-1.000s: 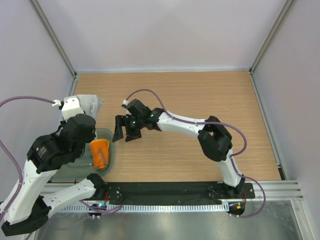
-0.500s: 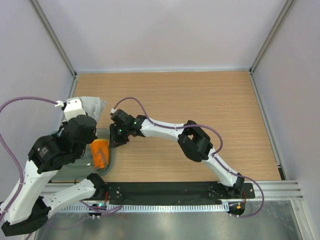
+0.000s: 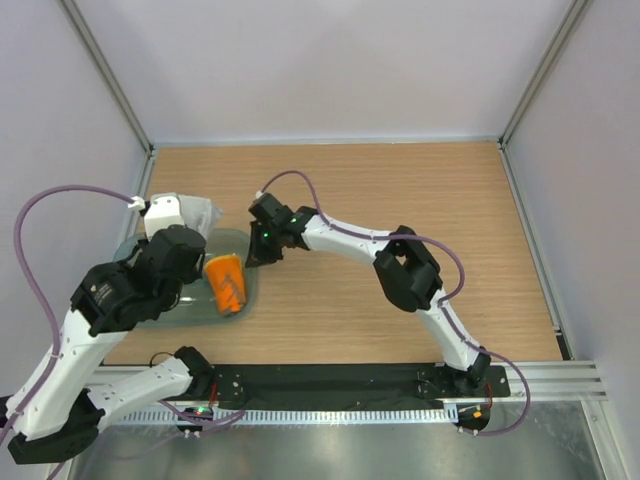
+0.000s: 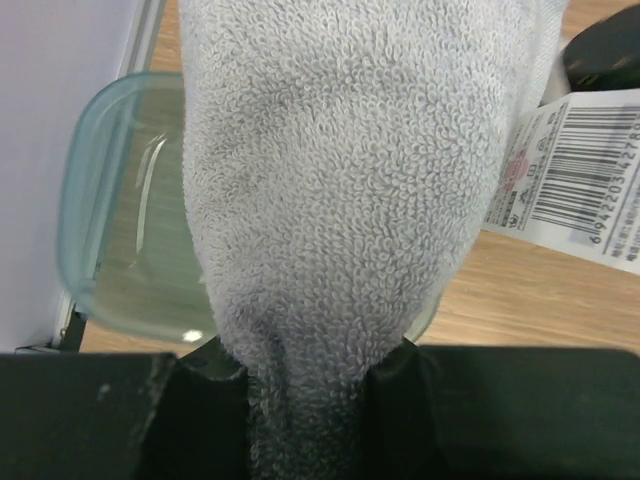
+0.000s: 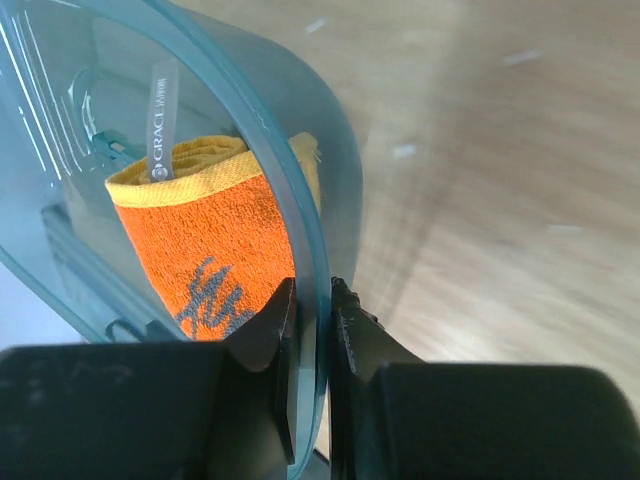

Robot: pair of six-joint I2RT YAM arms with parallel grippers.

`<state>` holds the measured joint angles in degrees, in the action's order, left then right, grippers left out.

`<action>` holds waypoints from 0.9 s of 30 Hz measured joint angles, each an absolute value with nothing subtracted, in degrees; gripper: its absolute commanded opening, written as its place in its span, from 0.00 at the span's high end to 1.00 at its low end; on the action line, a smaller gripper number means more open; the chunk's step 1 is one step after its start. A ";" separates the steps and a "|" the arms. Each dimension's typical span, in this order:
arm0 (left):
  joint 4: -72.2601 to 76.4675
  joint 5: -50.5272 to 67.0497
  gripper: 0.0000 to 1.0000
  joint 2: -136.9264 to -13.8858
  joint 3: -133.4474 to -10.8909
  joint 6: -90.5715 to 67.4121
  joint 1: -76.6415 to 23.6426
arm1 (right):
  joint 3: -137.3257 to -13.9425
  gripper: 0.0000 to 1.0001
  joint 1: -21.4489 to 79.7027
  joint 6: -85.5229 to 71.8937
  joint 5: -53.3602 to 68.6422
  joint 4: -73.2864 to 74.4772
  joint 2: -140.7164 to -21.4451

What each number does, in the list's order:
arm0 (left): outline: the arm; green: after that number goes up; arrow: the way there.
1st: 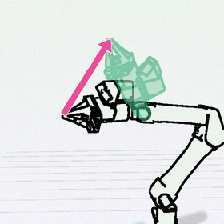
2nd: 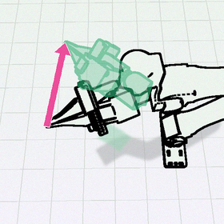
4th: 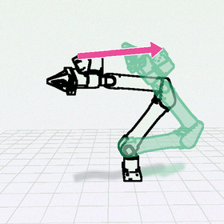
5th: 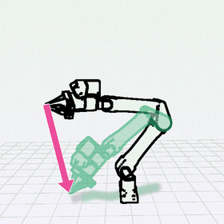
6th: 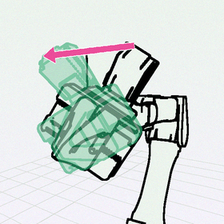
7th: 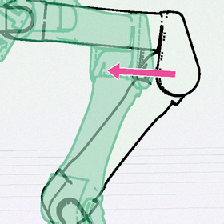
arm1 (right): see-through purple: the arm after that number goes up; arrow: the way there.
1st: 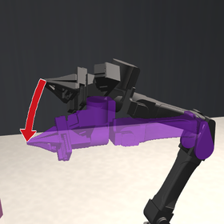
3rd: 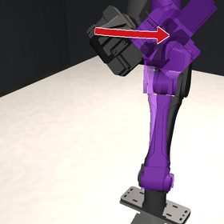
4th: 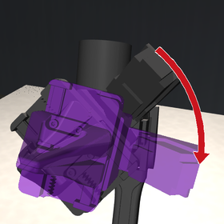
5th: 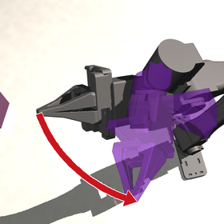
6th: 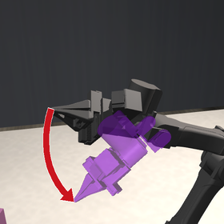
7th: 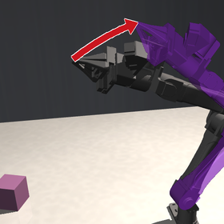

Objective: Roll the towels
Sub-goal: Place the rolled towel into the container

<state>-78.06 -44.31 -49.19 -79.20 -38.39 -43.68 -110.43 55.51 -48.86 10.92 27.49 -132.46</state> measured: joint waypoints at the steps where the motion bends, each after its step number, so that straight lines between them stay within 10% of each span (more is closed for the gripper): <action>1: -78.04 -44.23 1.00 -49.80 -78.83 -38.22 -43.68 | -109.65 0.99 54.24 -48.23 10.37 28.38 -131.50; 27: -72.25 -55.66 1.00 -85.71 -71.46 -36.56 -40.60 | -97.43 0.99 44.75 -38.46 6.22 37.32 -117.97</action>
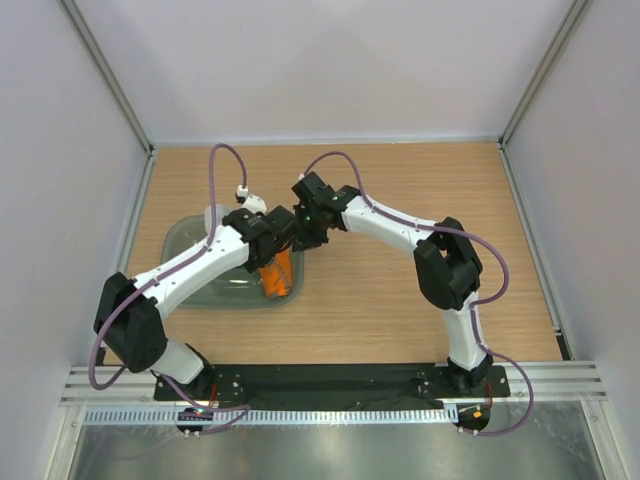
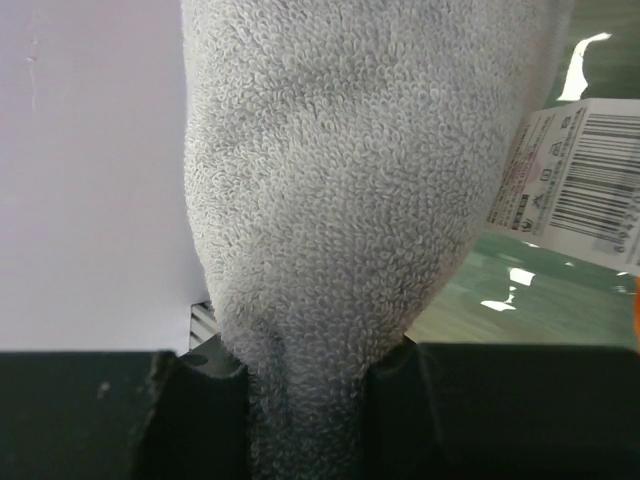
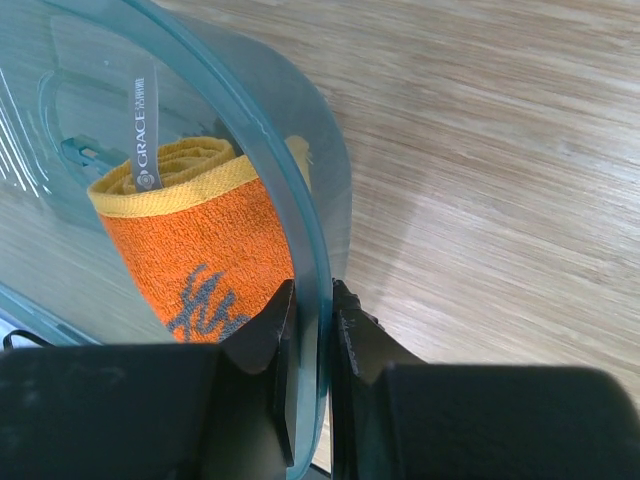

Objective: Roll the towels
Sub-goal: Place the rolled towel into the container

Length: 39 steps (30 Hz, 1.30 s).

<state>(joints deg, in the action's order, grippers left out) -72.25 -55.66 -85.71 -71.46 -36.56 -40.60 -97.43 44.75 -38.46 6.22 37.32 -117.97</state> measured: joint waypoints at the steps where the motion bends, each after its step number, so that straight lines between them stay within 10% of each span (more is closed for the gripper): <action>1: -72.01 -55.70 1.00 -85.67 -70.37 -36.53 -40.47 | -97.27 0.99 44.49 -38.48 6.44 37.39 -117.97; 27: -48.31 -33.21 0.99 -94.02 -56.18 -36.12 -43.66 | -95.39 0.99 41.08 -39.57 12.60 37.78 -118.72; 39: -46.04 -25.96 0.48 -88.05 -51.99 -37.41 -44.05 | -95.33 0.99 41.04 -39.72 13.74 37.80 -119.31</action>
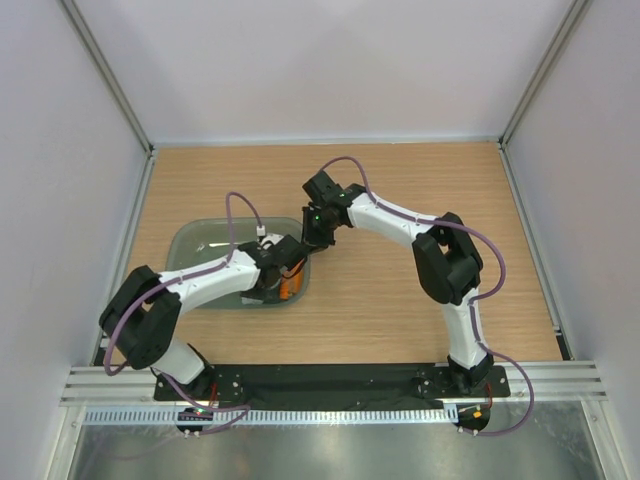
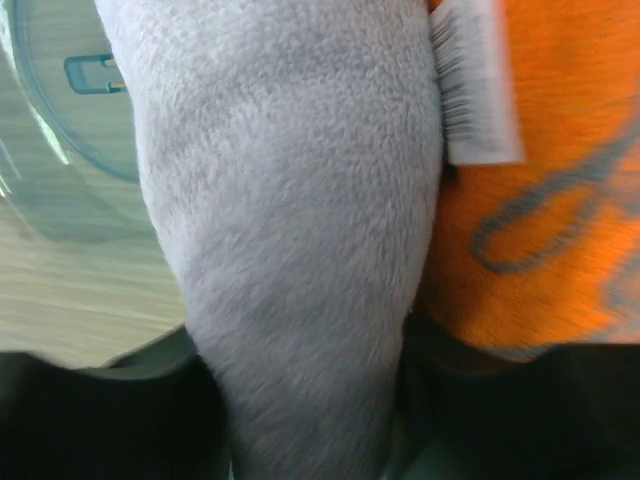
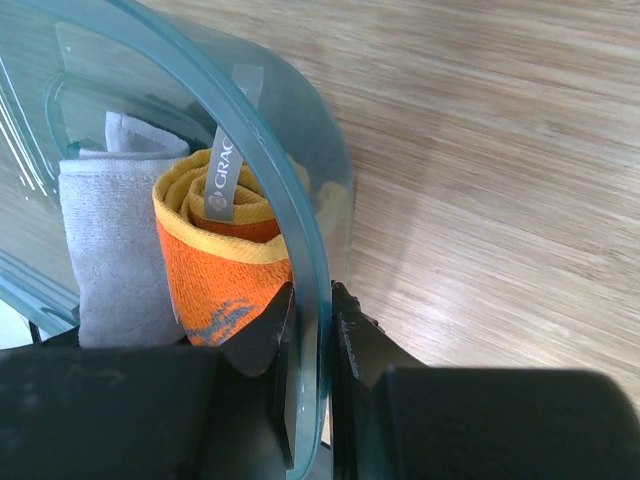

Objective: Roll the towels
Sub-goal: Place the rolled towel into the container

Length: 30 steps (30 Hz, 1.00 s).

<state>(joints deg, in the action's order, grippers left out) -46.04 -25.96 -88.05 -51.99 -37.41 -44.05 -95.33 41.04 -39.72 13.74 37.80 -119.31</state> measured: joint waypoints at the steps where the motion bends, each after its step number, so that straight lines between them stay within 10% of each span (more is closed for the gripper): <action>1: -46.11 -25.52 0.45 -87.22 -51.88 -37.58 -44.05 | -95.33 0.99 41.04 -39.70 13.82 37.80 -119.31; 17: -50.26 -22.31 0.09 -83.24 -55.57 -38.30 -44.05 | -95.37 0.99 41.10 -39.59 14.15 37.78 -119.79; 30: -61.65 -23.09 0.02 -73.49 -70.35 -38.44 -42.98 | -105.25 0.99 46.57 -39.92 13.19 39.55 -126.10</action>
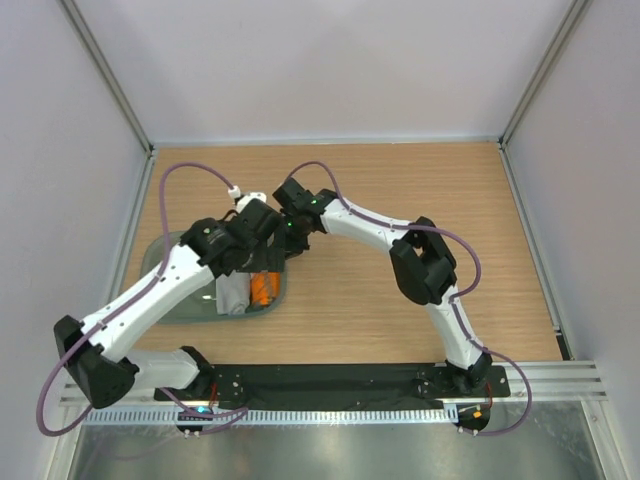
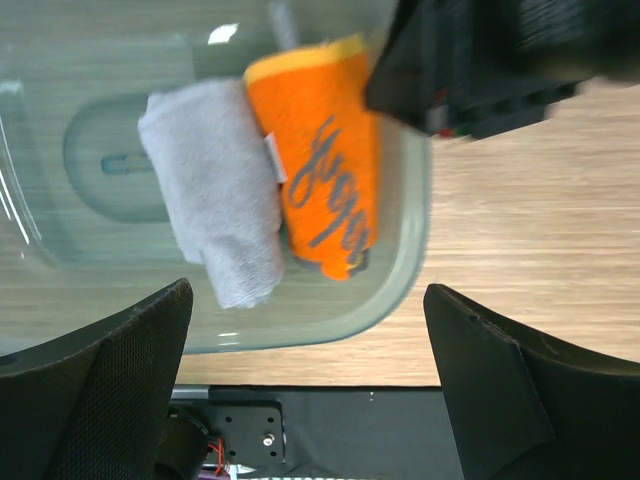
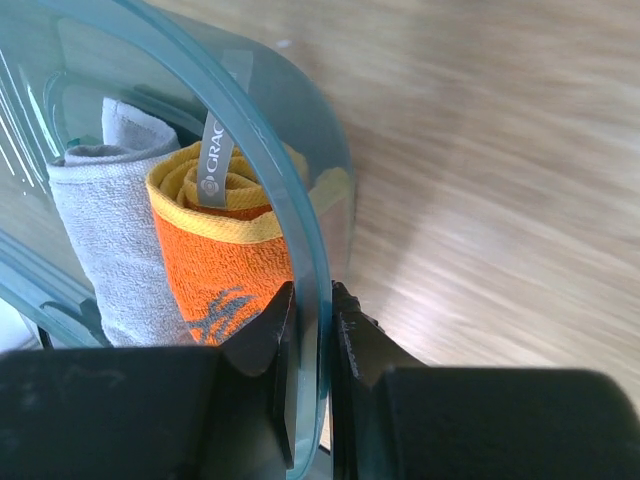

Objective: Roll the towels
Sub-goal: Place the rolled towel into the container

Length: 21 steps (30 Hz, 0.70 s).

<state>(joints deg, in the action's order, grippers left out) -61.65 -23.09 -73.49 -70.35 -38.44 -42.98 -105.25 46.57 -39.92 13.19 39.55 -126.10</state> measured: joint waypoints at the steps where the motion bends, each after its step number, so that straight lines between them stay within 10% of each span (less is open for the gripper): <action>1: -62.59 -23.29 0.01 -72.36 -71.50 -38.50 -42.98 | -106.30 0.99 47.48 -40.27 13.19 39.64 -126.82; 18: -71.33 -25.52 0.00 -60.27 -73.89 -38.59 -41.43 | -110.78 0.99 57.60 -54.96 14.85 31.79 -132.70; 21: -71.61 -25.52 0.00 -60.05 -73.89 -38.59 -41.43 | -110.61 0.80 58.35 -57.34 14.96 29.26 -133.25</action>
<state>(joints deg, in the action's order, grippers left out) -71.61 -25.52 -60.05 -73.89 -38.59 -41.43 -110.61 58.35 -57.34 14.96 29.26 -133.25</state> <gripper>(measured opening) 0.996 0.180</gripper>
